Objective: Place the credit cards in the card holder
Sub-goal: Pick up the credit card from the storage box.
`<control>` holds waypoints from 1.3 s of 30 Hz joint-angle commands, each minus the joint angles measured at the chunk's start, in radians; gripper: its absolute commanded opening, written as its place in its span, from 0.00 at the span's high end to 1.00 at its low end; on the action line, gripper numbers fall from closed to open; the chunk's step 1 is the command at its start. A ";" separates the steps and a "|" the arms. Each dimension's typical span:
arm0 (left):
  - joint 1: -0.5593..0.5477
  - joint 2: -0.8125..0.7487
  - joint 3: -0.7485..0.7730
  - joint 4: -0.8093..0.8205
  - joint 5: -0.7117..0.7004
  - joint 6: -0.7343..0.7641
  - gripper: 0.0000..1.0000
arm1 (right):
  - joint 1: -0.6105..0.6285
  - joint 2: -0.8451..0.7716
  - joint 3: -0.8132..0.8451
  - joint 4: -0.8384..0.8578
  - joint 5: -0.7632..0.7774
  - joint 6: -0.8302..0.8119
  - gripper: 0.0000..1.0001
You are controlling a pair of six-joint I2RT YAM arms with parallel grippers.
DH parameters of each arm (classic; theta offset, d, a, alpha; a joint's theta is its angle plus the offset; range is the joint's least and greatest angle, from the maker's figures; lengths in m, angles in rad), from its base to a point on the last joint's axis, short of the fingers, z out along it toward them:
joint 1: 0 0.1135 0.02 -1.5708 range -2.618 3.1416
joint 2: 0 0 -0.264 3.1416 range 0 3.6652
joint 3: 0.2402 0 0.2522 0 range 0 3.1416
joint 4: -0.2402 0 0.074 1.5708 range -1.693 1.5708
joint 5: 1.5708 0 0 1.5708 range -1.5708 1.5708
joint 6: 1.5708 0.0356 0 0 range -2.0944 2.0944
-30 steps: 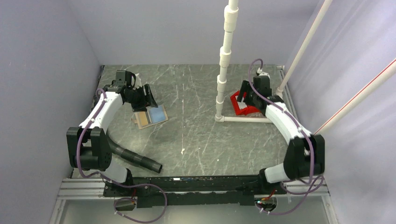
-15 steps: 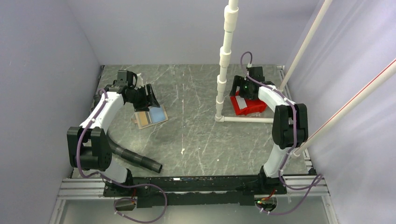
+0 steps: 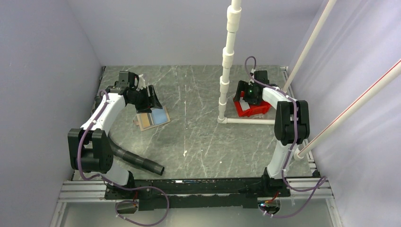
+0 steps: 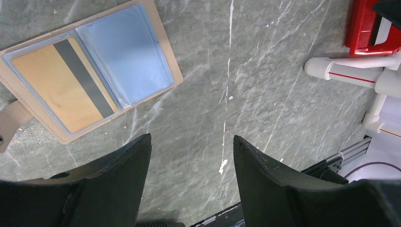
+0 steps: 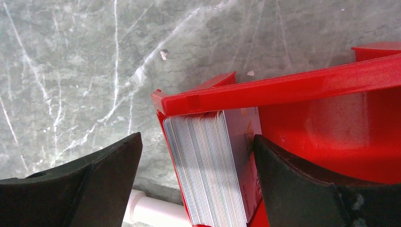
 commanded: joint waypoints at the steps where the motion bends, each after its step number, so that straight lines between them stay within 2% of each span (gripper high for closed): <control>1: -0.003 -0.002 -0.001 0.020 0.021 0.034 0.31 | -0.008 -0.008 0.014 0.056 -0.105 0.030 0.12; 8: -0.003 -0.002 -0.002 0.022 0.026 0.034 0.31 | -0.028 -0.058 0.004 0.054 -0.137 0.049 0.20; 16: -0.003 -0.001 -0.004 0.023 0.030 0.032 0.31 | -0.037 -0.078 -0.011 0.059 -0.148 0.056 0.38; 21: -0.003 0.000 -0.005 0.024 0.032 0.033 0.31 | -0.037 -0.078 -0.014 0.057 -0.134 0.051 0.54; 30: -0.003 0.003 -0.004 0.026 0.040 0.032 0.30 | -0.037 -0.090 -0.007 0.041 -0.064 0.026 0.81; 39: -0.003 0.010 -0.012 0.038 0.063 0.021 0.30 | -0.021 -0.173 0.038 0.006 0.083 -0.006 0.92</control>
